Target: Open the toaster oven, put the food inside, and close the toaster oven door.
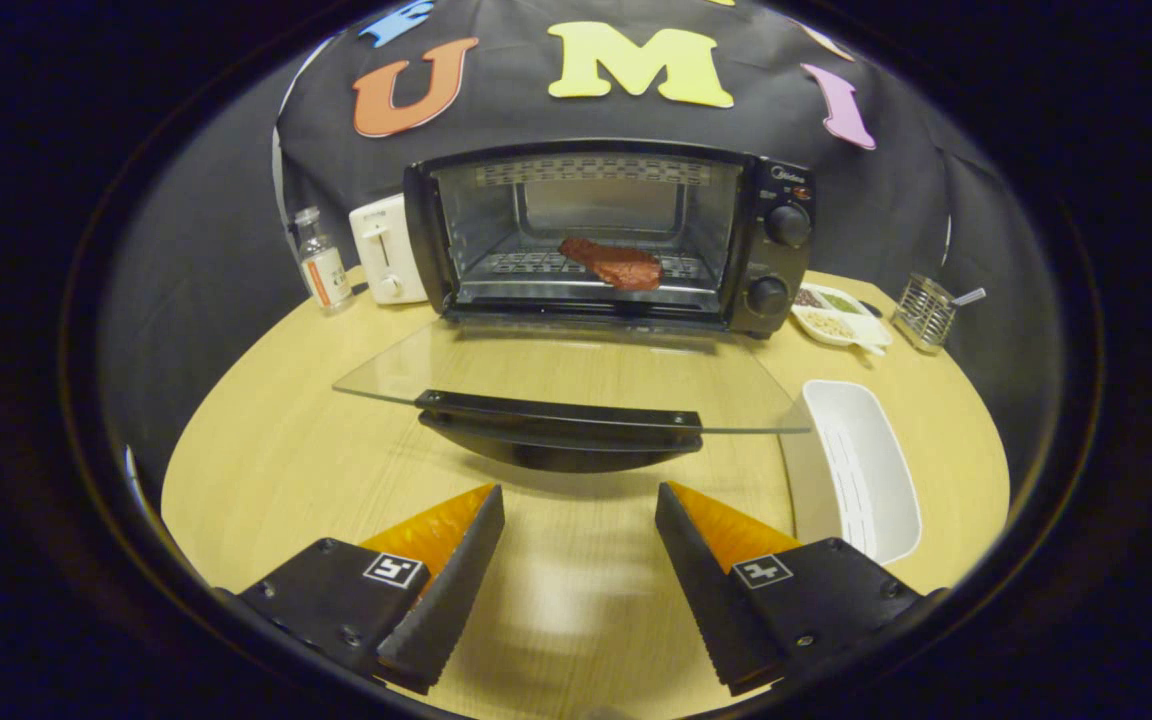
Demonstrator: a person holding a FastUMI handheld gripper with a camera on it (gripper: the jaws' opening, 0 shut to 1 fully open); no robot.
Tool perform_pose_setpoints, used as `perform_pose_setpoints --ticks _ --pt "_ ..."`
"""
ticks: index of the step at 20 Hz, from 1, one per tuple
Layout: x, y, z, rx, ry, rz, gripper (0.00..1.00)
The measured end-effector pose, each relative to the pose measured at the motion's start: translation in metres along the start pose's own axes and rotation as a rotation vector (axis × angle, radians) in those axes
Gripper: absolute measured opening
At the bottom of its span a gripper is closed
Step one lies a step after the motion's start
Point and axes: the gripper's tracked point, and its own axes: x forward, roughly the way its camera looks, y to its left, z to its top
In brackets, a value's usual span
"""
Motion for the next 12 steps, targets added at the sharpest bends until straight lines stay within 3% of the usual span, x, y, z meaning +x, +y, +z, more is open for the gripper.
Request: perform_pose_setpoints --ticks 12 --pt "-0.011 -0.004 0.055 -0.003 -0.039 -0.016 0.97"
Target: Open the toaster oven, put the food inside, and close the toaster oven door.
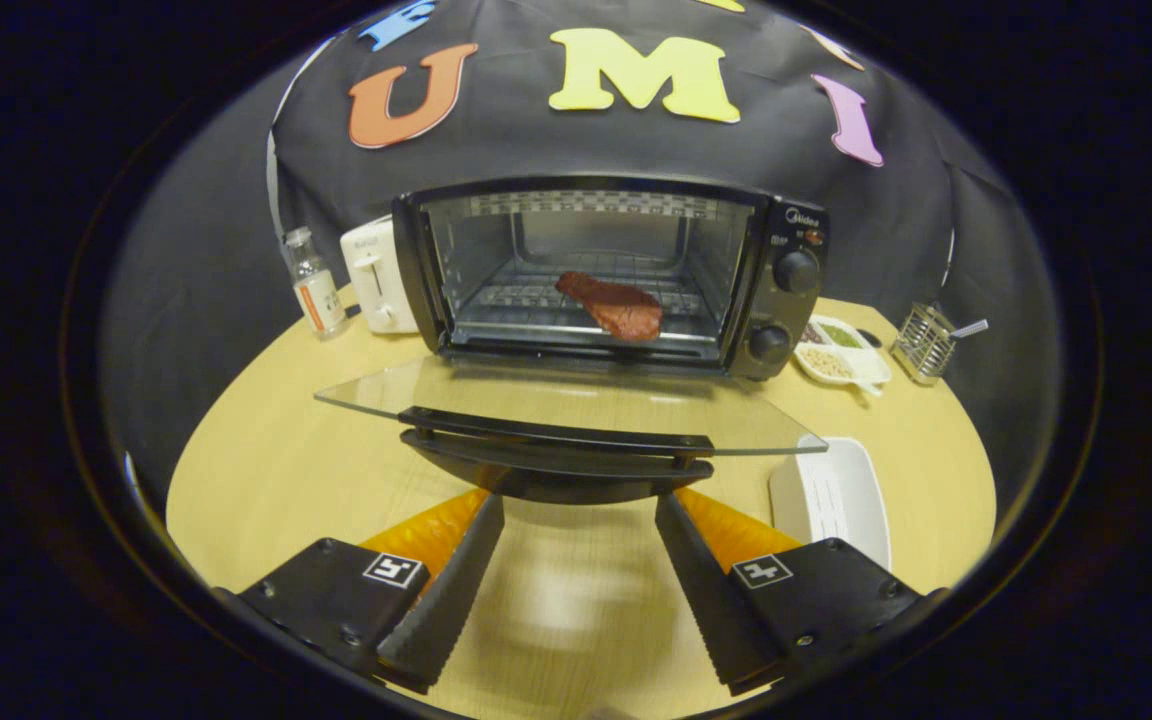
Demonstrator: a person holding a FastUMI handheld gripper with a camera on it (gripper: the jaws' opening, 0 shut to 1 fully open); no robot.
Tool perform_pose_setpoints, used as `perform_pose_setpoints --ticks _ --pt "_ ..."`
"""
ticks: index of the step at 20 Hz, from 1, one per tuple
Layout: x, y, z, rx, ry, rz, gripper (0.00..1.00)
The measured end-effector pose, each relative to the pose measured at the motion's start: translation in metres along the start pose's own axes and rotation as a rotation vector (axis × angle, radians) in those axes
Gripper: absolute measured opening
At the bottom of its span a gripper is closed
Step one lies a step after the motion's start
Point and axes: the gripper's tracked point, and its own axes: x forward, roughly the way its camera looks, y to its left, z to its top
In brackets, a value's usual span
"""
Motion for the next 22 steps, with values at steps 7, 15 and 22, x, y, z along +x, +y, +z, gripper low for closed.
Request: perform_pose_setpoints --ticks 7,15,22 --pt "-0.005 -0.006 0.061 0.006 -0.054 -0.013 0.97" --pt "0.004 0.005 0.129 -0.007 -0.131 -0.006 0.97" --pt "-0.037 -0.01 0.15 0.021 -0.187 0.005 0.98"
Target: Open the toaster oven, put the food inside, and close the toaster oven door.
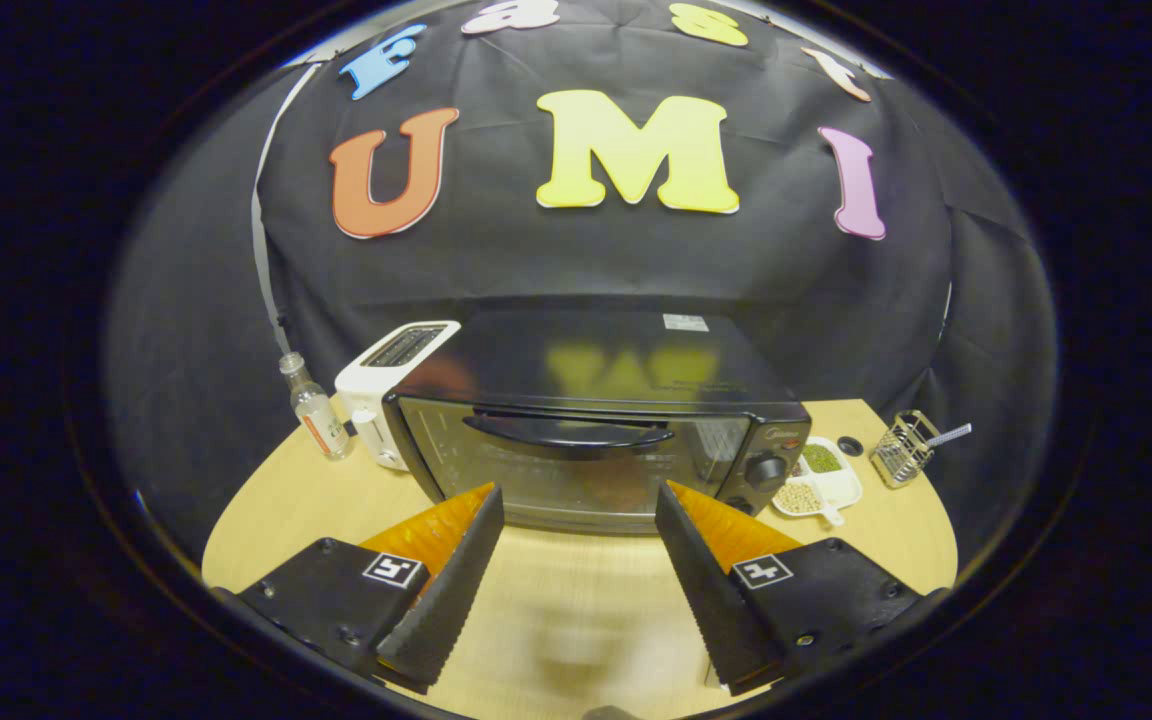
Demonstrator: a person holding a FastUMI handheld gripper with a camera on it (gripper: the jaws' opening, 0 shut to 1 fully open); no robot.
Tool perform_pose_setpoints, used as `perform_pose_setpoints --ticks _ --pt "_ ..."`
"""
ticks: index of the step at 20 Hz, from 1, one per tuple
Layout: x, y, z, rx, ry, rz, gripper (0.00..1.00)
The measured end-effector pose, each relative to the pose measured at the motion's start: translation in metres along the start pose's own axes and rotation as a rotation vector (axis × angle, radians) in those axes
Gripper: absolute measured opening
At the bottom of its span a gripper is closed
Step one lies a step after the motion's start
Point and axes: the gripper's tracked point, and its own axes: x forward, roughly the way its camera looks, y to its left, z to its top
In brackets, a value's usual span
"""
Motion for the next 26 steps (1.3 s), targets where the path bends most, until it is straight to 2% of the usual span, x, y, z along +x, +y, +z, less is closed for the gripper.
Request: perform_pose_setpoints --ticks 5,12,18,20,26 --pt "-0.073 -0.041 0.045 0.01 -0.1 -0.047 0.97" --pt "-0.204 -0.137 0.12 0.11 -0.303 -0.152 0.98" --pt "-0.297 -0.227 0.146 0.095 -0.441 -0.249 1.0" --pt "-0.314 -0.245 0.144 0.075 -0.47 -0.247 1.0" --pt "-0.318 -0.274 0.123 0.103 -0.484 -0.194 1.0"
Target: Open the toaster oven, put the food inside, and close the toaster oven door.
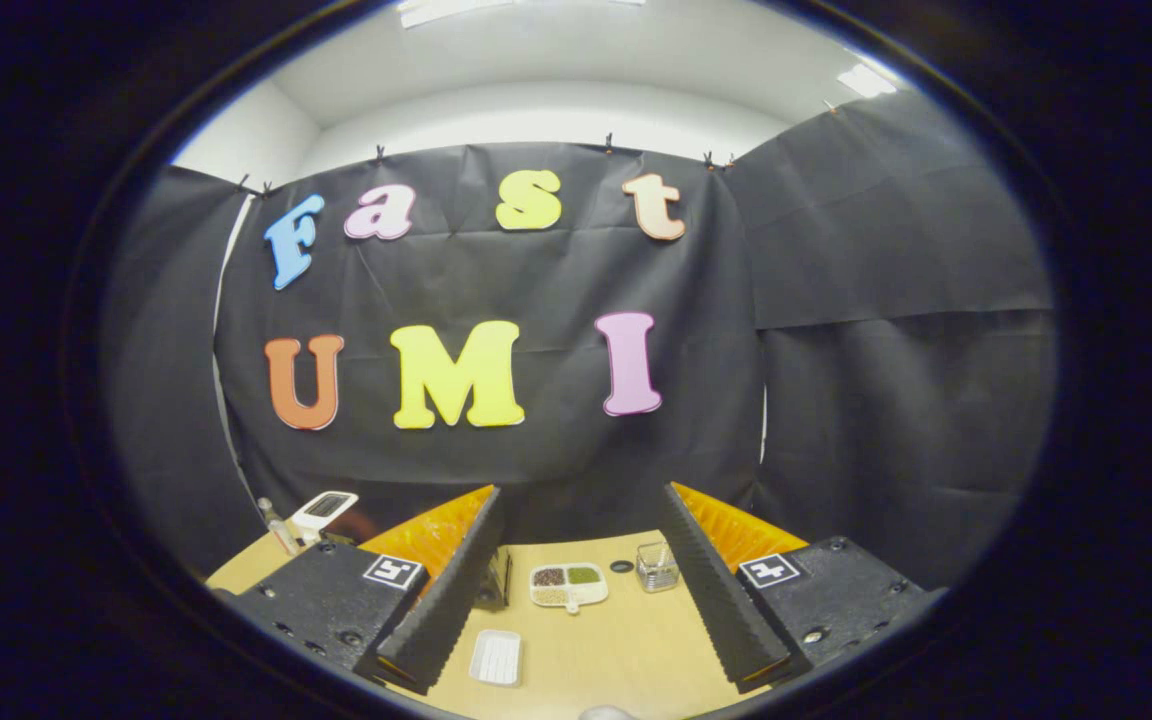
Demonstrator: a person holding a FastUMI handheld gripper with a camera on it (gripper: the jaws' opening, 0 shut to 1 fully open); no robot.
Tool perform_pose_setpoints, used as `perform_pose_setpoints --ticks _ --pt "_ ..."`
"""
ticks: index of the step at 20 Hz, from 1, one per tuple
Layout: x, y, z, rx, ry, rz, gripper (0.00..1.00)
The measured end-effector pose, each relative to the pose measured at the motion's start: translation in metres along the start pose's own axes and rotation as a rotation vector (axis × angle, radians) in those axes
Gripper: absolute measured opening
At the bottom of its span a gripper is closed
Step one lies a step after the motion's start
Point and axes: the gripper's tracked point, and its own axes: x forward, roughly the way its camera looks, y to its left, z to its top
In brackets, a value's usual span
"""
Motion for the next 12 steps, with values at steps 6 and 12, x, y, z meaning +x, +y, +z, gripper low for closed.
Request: perform_pose_setpoints --ticks 6,12 --pt "0.0031 -0.0093 -0.0073 -0.018 -0.002 0.016 1.0" --pt "0.0009 -0.0062 -0.01 -0.036 0.008 0.033 1.0"
